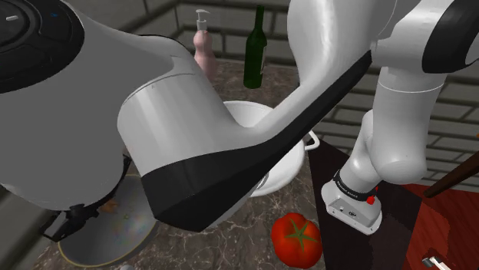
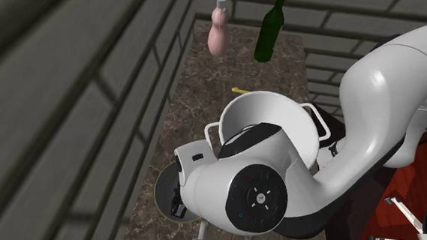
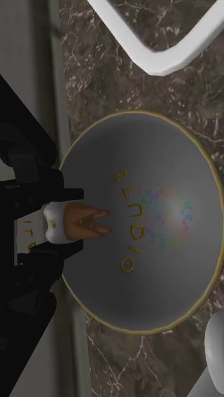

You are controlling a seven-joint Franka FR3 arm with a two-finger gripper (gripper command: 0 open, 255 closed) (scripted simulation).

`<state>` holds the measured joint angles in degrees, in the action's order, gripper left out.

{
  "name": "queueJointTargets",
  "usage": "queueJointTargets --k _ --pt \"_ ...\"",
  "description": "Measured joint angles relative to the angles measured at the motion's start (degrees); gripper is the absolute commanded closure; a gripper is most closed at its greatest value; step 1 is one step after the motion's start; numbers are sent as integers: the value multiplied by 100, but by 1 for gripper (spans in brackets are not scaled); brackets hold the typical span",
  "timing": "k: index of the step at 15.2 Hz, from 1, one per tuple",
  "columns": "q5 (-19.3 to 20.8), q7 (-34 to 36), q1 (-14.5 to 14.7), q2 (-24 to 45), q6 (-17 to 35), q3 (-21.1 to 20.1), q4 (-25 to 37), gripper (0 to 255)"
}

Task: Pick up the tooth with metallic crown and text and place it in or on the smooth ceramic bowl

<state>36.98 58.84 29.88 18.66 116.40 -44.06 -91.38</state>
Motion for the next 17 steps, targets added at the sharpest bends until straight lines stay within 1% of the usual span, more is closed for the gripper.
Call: queueJointTargets --k 6,12,13,17 --pt "158 211 -13 75 360 64 -348 255" --pt "174 227 -11 85 384 71 -365 255" --pt "174 227 -11 85 384 71 -365 0" --pt "174 227 -11 85 384 71 -365 0"
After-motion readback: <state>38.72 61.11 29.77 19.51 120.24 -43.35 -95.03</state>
